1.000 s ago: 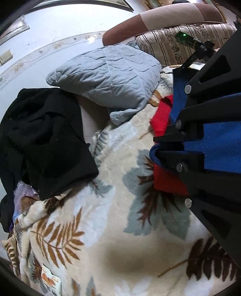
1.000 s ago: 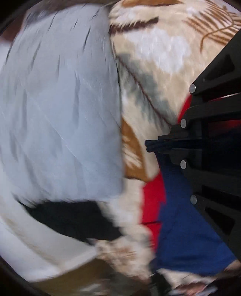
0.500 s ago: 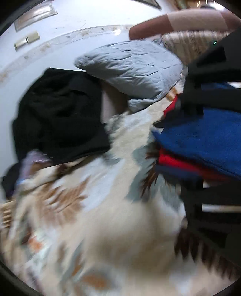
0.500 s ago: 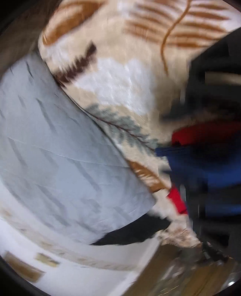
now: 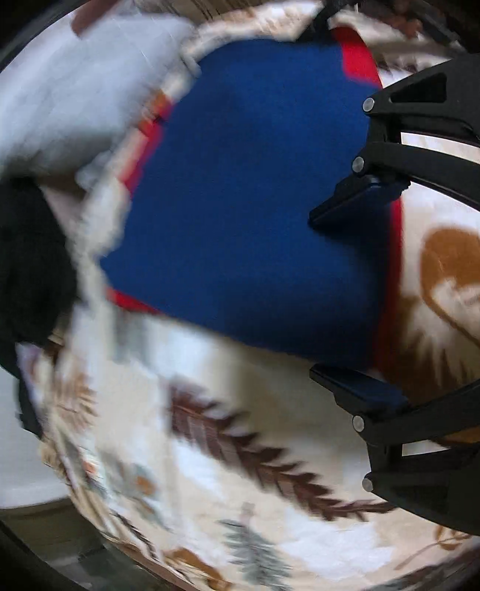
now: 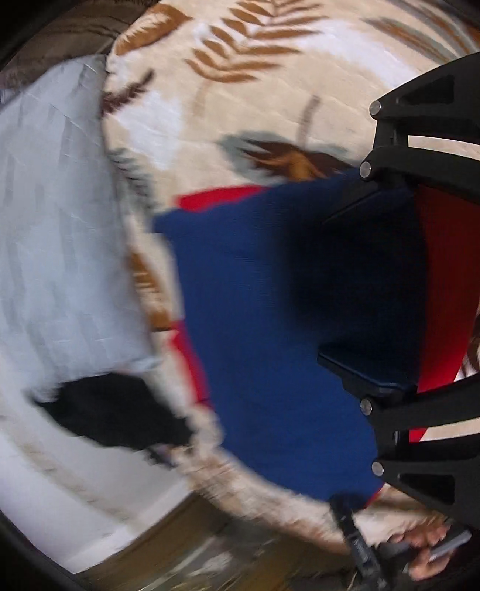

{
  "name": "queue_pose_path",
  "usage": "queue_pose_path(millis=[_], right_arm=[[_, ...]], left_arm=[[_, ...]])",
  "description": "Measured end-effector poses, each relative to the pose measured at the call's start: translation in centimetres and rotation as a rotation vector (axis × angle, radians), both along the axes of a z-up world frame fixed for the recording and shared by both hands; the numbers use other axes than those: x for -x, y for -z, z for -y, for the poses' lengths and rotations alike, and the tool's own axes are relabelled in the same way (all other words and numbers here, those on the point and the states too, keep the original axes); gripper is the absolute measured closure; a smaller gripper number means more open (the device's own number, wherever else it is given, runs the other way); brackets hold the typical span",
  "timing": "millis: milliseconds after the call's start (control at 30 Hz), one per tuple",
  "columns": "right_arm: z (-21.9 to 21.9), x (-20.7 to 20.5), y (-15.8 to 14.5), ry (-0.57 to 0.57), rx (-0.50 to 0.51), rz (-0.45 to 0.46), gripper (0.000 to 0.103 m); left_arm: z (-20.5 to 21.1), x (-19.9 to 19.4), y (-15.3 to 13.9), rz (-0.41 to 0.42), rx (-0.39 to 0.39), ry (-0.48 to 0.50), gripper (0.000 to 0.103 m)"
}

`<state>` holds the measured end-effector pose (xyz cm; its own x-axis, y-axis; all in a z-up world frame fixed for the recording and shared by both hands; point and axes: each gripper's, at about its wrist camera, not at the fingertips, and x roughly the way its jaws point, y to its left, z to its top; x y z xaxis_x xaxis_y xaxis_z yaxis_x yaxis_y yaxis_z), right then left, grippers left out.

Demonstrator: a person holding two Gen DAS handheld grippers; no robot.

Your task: Fold small clothes

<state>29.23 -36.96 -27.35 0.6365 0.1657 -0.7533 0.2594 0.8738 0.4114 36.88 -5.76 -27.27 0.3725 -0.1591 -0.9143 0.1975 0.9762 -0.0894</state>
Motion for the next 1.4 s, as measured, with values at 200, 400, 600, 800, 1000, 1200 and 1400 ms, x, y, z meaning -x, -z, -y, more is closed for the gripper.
queue_pose_path(millis=[200, 400, 600, 800, 1000, 1200, 1400], right_arm=[[0.0, 3.5, -1.9, 0.021, -0.025, 0.031, 0.033], [-0.4, 8.8, -8.7, 0.036, 0.024, 0.174, 0.032], [-2.1, 12.8, -14.8, -0.005, 0.068, 0.272, 0.032], [-3.2, 12.7, -16.3, -0.038, 0.053, 0.294, 0.032], [-5.3, 15.9, -15.0, -0.047, 0.062, 0.345, 0.032], [-7.5, 14.3, -13.0, -0.053, 0.162, 0.285, 0.032], [-7.2, 8.0, -9.5, -0.060, 0.149, 0.179, 0.032]], left_arm=[[-3.1, 5.0, -4.9, 0.115, 0.030, -0.051, 0.025], [-5.1, 11.4, -10.6, 0.237, -0.005, -0.086, 0.024], [-4.4, 13.8, -15.7, 0.332, -0.041, -0.099, 0.016], [-4.5, 13.6, -16.9, 0.386, -0.098, -0.174, 0.009], [-3.7, 15.8, -14.8, 0.483, -0.180, -0.180, 0.009], [-1.3, 11.9, -12.8, 0.362, -0.093, -0.086, 0.009], [1.0, 6.0, -7.8, 0.237, -0.082, -0.084, 0.009]])
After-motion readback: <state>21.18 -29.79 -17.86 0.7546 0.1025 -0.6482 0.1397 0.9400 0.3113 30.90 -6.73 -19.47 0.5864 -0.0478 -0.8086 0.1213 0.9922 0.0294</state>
